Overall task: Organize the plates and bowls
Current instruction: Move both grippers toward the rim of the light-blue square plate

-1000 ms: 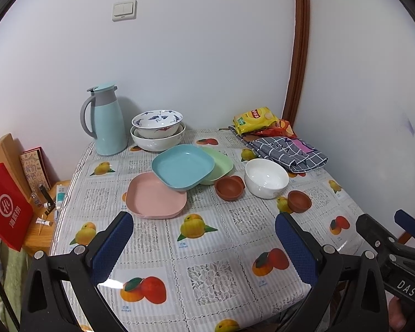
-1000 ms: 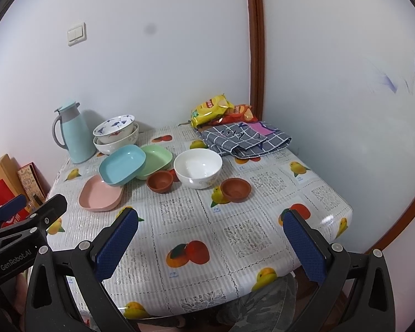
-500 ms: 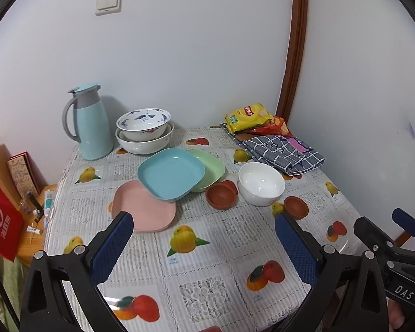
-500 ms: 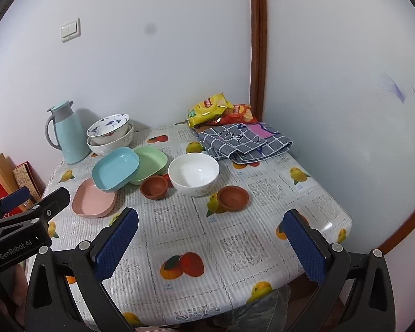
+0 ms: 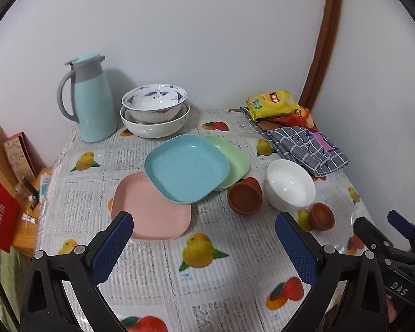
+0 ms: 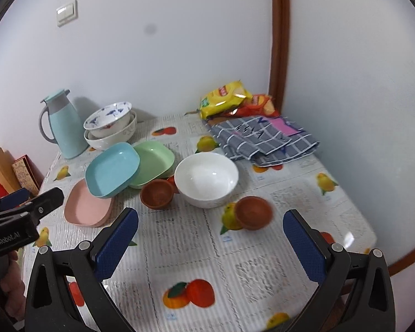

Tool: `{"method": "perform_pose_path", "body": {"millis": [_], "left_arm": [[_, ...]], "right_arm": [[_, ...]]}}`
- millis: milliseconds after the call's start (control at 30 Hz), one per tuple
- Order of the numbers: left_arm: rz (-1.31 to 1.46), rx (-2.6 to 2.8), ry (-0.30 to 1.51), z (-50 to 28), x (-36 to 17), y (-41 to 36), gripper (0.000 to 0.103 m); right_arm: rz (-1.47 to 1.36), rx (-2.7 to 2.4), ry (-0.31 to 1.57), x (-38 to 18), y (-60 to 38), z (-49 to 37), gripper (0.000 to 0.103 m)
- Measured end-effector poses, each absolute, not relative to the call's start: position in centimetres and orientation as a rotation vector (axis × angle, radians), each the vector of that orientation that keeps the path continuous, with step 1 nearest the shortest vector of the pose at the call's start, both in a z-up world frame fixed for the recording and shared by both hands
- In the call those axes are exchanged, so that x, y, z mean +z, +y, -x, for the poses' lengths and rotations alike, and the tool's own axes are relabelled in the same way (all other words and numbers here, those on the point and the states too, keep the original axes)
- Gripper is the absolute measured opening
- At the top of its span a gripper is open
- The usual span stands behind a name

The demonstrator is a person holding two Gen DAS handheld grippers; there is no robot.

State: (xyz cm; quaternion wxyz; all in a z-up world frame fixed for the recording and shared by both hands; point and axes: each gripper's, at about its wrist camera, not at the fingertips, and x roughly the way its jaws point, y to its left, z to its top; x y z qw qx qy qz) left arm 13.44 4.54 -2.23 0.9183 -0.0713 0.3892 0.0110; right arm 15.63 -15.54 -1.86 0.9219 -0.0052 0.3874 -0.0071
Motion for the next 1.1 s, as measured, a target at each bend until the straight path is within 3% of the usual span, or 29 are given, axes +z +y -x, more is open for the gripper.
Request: {"method": "perform_pose_path", "body": {"millis": [233,833,1100], "left_arm": [[0.157,0.008,0.735,-15.6,-3.2,6.6,0.103],[0.086,0.178,0.864,-24.1,-8.6,12.3,0.103],[0.101,0.130,0.931,-26.8,-10.5,12.9,0.099]], "right_arm": [[-0.017,0.048,0.789,-3.3,-13.8,-19.9,0.103],[0.115,0.206,0.838,-7.7,-7.3,-29.8,0.100],[0.114,0.251,0.875,-9.9,-5.2,-34.1,0.082]]}}
